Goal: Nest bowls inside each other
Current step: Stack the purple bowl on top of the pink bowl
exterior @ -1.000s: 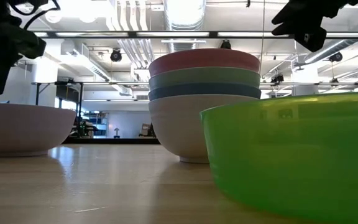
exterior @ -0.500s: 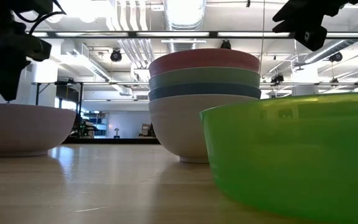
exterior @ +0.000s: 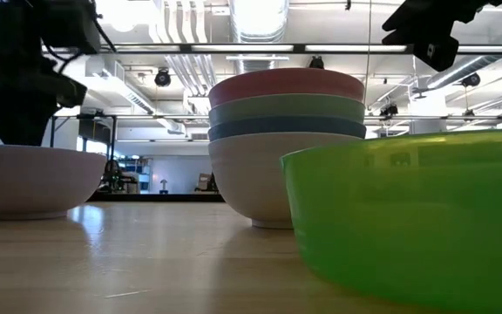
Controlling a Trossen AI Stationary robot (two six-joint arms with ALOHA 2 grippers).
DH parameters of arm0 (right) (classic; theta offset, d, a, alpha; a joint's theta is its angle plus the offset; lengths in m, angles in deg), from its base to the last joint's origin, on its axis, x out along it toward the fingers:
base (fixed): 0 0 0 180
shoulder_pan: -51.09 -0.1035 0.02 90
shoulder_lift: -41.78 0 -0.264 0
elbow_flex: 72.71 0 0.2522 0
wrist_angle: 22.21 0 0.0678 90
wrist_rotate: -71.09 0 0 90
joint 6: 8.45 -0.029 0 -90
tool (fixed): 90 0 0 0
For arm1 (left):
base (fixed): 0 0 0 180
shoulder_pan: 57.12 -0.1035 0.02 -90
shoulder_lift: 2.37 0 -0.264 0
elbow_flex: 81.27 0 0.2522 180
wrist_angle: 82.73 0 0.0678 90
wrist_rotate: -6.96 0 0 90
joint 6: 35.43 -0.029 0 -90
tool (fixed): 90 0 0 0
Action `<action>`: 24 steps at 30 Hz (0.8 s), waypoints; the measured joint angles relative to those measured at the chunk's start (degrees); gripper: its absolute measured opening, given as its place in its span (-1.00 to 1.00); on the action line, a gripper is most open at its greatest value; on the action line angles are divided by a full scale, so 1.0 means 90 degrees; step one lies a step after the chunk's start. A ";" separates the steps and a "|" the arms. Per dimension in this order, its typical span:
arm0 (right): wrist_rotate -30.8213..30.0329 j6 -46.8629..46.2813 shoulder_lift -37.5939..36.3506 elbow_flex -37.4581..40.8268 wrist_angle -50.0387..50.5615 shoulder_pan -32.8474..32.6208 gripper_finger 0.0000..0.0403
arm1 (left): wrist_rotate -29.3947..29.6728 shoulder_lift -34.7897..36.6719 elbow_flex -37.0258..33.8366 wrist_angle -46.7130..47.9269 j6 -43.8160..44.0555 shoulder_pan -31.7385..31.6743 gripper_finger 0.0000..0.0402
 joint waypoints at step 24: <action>-0.0008 -0.0067 0.0002 0.0000 -0.0002 0.0000 -0.61 | -0.2185 -0.1919 -0.0038 -0.1324 -0.2486 -0.1518 -0.96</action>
